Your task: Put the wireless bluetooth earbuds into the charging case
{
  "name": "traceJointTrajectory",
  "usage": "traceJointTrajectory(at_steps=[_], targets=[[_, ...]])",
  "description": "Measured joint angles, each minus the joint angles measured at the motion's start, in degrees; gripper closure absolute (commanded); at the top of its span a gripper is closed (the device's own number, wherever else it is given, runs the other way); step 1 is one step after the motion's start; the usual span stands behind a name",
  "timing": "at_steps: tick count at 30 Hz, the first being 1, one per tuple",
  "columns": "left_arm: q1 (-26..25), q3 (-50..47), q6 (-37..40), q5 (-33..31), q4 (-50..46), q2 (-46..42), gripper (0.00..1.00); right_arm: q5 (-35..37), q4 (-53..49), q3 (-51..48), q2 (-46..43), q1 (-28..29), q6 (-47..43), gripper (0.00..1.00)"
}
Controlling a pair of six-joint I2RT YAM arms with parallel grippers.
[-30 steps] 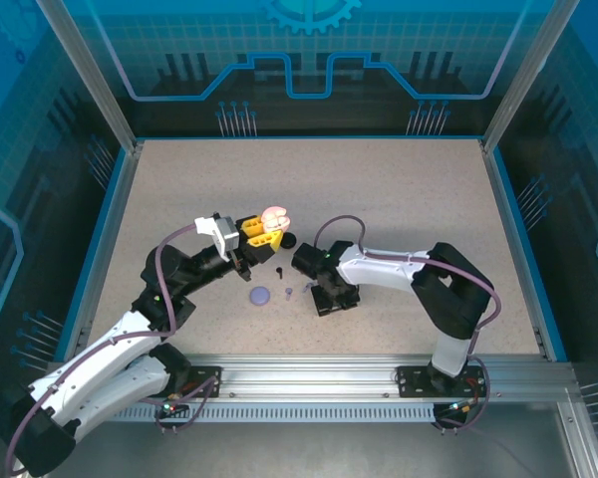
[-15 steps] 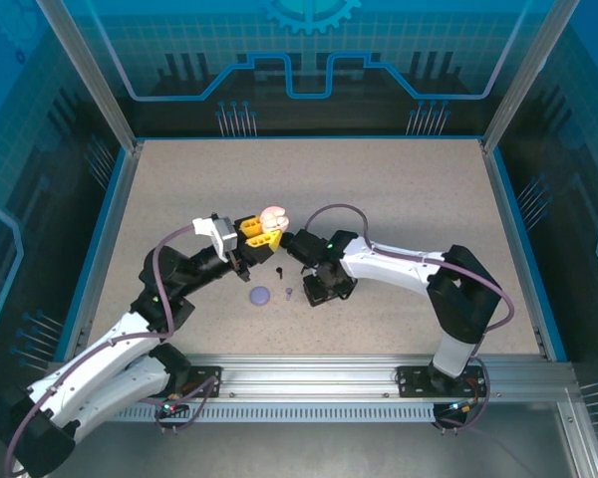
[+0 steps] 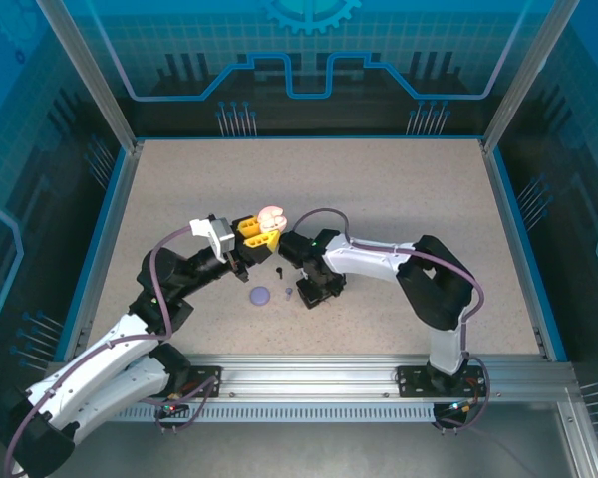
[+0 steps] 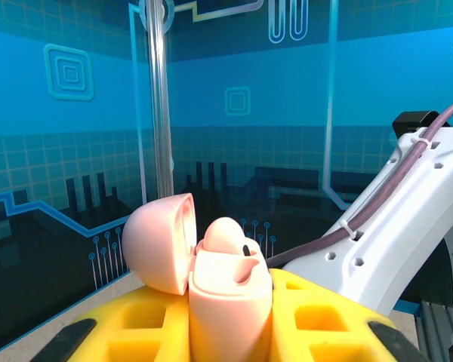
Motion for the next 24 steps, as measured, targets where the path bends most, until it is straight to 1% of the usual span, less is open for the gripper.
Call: traceJointTrajectory(at_steps=[11, 24], targets=[[0.00, -0.07, 0.00, -0.24, 0.00, 0.00, 1.00, -1.16, -0.39, 0.09, 1.99, 0.11, -0.37, 0.57], [0.00, -0.83, 0.00, -0.42, -0.04, -0.04, 1.00, -1.40, -0.55, 0.81, 2.51, 0.48, -0.33, 0.65]])
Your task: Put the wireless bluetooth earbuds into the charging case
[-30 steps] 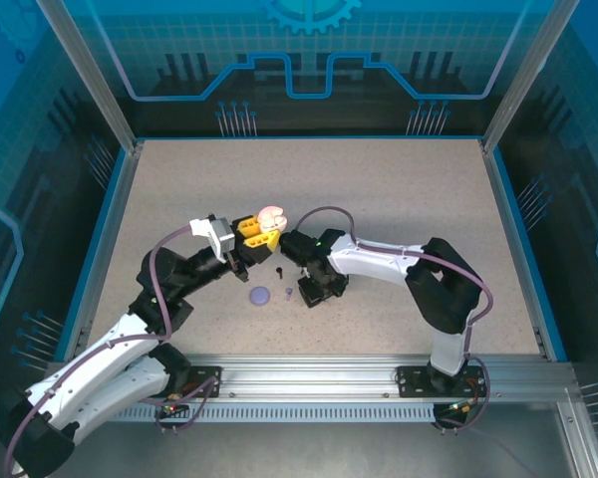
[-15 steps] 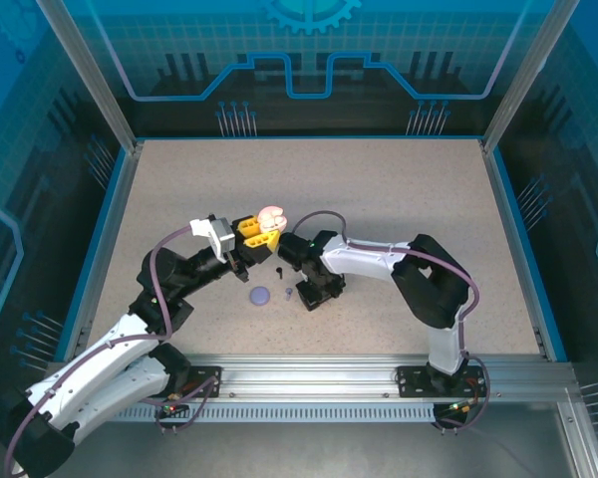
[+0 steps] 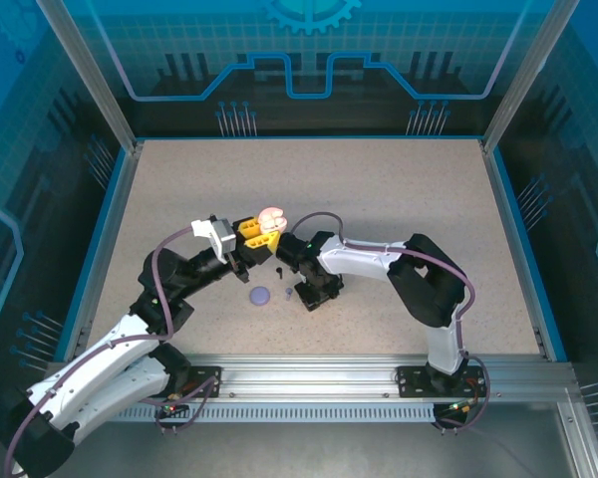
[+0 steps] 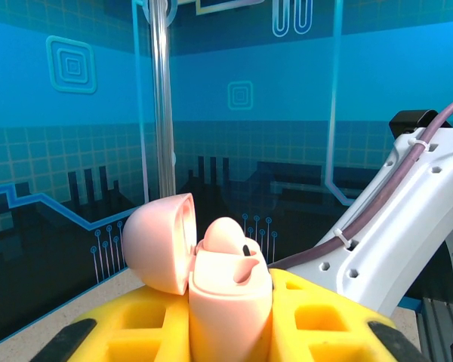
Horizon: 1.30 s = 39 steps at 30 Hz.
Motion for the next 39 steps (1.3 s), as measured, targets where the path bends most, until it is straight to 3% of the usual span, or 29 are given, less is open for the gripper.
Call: traceJointTrajectory(at_steps=[29, 34, 39], targets=[[0.00, 0.00, -0.04, -0.02, -0.09, 0.00, 1.00, 0.85, 0.72, -2.45, -2.23, -0.07, 0.24, 0.76], [0.00, 0.00, -0.22, -0.02, -0.09, 0.44, 1.00, 2.34, 0.37, -4.17, -8.31, -0.79, 0.42, 0.76], [0.00, 0.00, -0.42, -0.02, 0.13, 2.56, 1.00, 3.26, 1.16, -4.31, -20.81, -2.82, 0.39, 0.76]])
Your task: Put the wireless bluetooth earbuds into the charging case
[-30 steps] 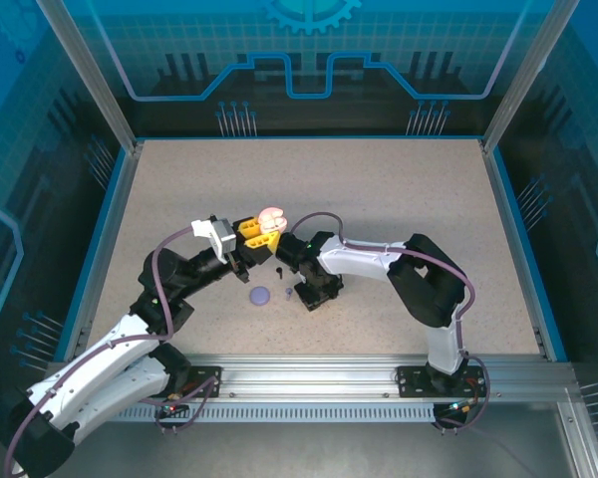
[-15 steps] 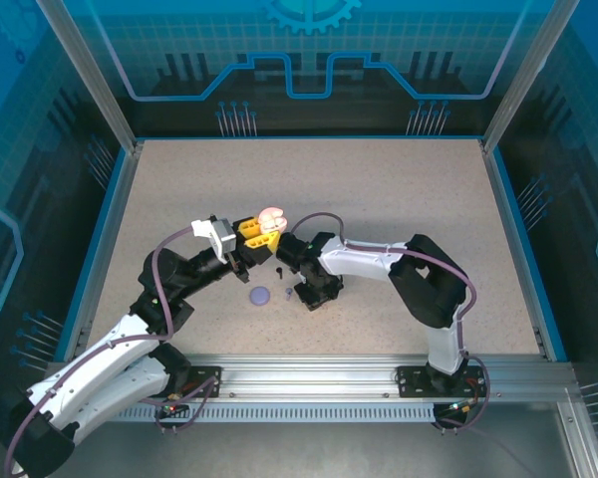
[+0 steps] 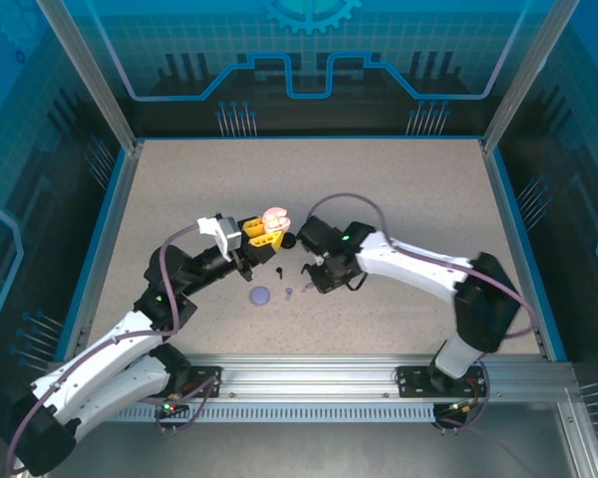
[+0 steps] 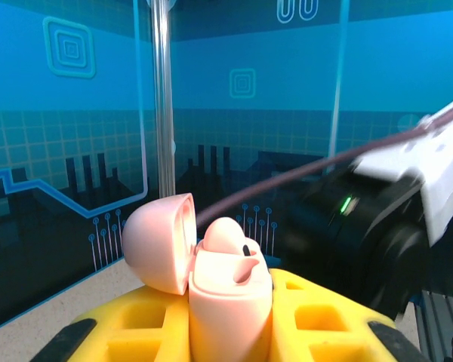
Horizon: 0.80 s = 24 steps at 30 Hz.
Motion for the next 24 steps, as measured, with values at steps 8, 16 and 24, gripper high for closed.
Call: traceJointTrajectory(at_steps=[8, 16, 24], targets=[[0.00, 0.02, -0.79, 0.04, 3.02, 5.01, 1.00, -1.64, 2.01, 3.32, -15.30, -2.38, -2.82, 0.76], [0.00, 0.11, -1.99, 0.70, 7.30, 10.64, 1.00, -6.14, 5.64, 11.98, -20.31, -2.62, -5.88, 0.75], [0.00, 1.14, -2.91, 2.03, 11.15, 15.02, 1.00, -10.69, 8.70, 21.70, -19.10, -2.40, -7.72, 0.75]])
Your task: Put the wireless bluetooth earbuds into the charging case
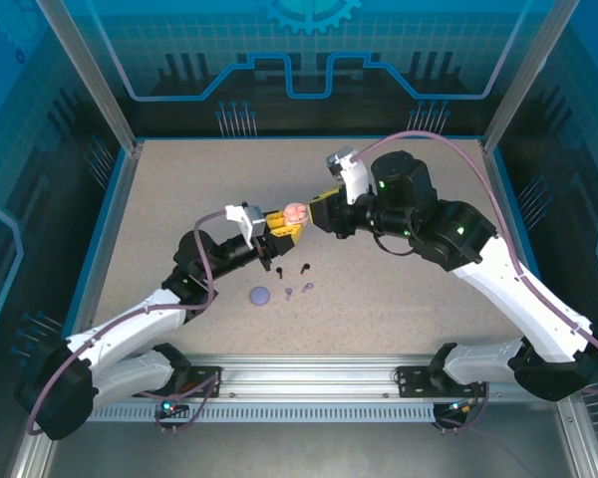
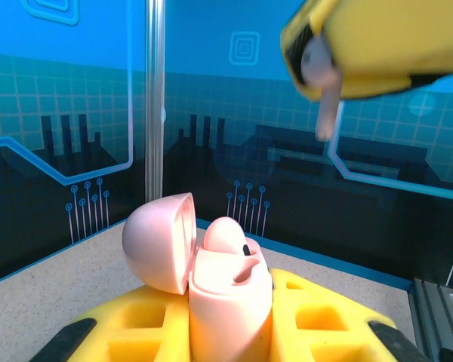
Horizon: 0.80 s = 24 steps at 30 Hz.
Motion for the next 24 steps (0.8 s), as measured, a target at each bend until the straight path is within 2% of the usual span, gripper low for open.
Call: traceJointTrajectory(at_steps=[12, 24], targets=[[0.00, 0.63, -0.20, 0.85, 1.88, 0.83, 1.00, -1.40, 0.94, 2.82, 5.46, 1.46, -1.49, 0.75], [0.00, 0.63, -0.33, 0.83, 2.23, 0.83, 1.00, -1.64, 1.11, 2.49, 6.97, 1.60, -1.46, 0.75]])
